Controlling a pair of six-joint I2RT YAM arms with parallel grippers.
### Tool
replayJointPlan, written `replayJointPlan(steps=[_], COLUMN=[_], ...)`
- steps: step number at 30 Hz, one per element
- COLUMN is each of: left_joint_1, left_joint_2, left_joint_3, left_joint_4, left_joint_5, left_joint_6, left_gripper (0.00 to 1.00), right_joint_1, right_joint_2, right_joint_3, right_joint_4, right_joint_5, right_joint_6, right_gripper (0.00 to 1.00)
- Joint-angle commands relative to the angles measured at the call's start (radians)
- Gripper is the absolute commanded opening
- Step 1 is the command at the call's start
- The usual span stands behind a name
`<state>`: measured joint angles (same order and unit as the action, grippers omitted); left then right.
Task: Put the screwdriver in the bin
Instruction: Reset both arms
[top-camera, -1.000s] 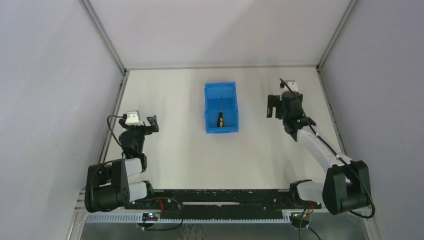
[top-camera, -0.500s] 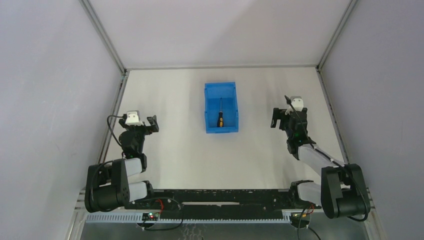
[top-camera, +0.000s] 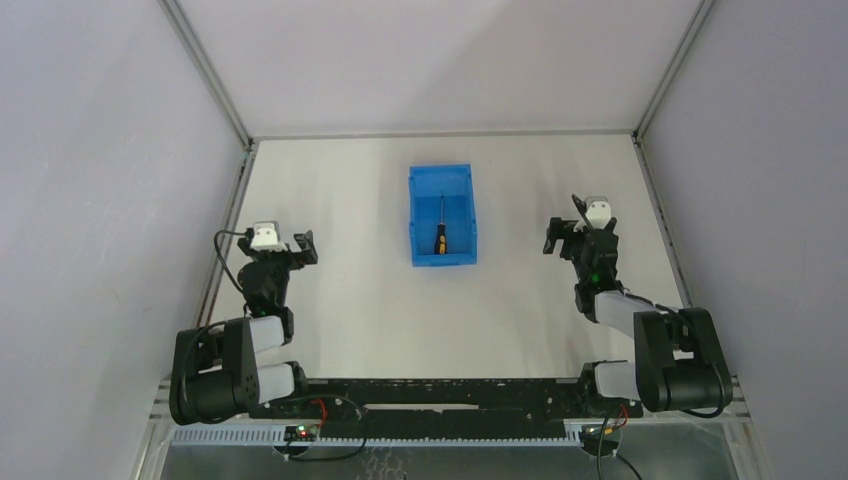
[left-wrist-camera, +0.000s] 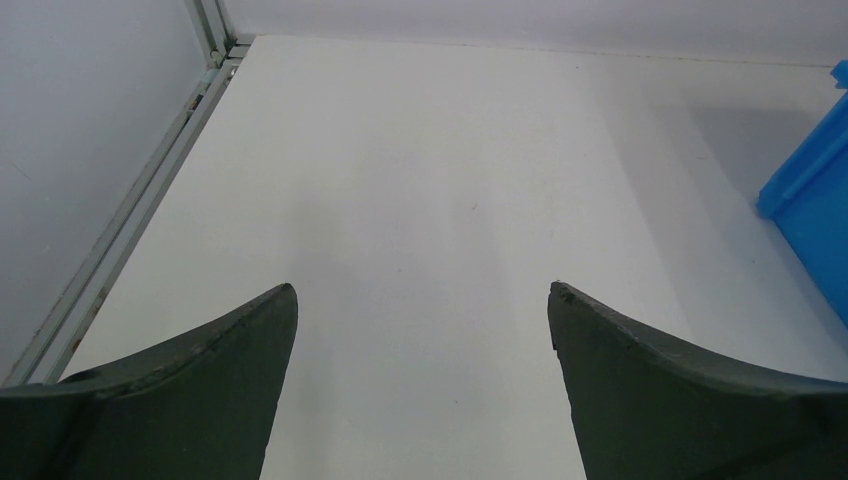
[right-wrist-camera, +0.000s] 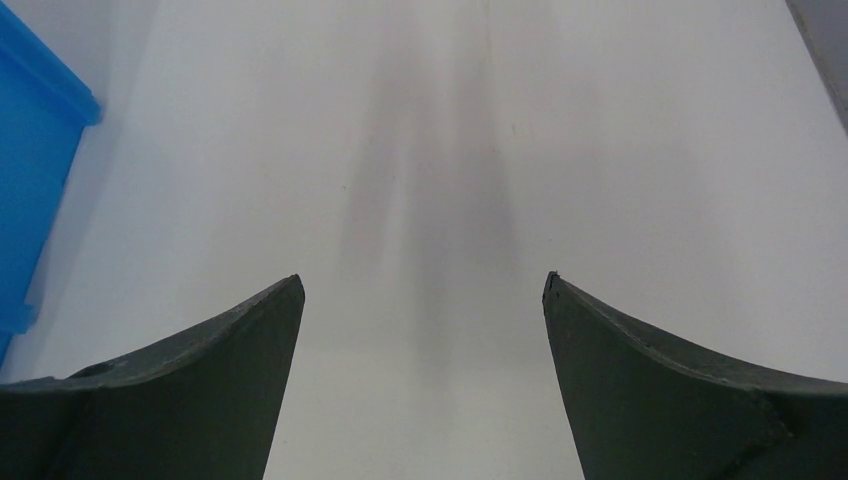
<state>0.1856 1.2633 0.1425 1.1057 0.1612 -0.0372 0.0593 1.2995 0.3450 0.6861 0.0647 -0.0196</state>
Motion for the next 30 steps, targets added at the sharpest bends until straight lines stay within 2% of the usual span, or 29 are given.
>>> replayJointPlan(steps=[1, 6, 30], left_joint_1=[-0.003, -0.005, -0.005], left_joint_2=[0.002, 0.002, 0.002], left_joint_3=[-0.020, -0.019, -0.019], left_joint_4=[0.101, 0.102, 0.101], left_joint_5=[-0.001, -0.002, -0.001], left_joint_6=[-0.009, -0.009, -0.009], left_gripper=[1.00, 1.00, 1.00], right_joint_1=[-0.045, -0.084, -0.091], right_joint_2=[0.020, 0.052, 0.055], right_joint_3=[-0.035, -0.085, -0.080], right_joint_4=[0.146, 0.256, 0.249], right_joint_5=[-0.054, -0.094, -0.100], right_joint_6=[0.024, 0.060, 0.064], right_gripper=[0.98, 0.98, 1.00])
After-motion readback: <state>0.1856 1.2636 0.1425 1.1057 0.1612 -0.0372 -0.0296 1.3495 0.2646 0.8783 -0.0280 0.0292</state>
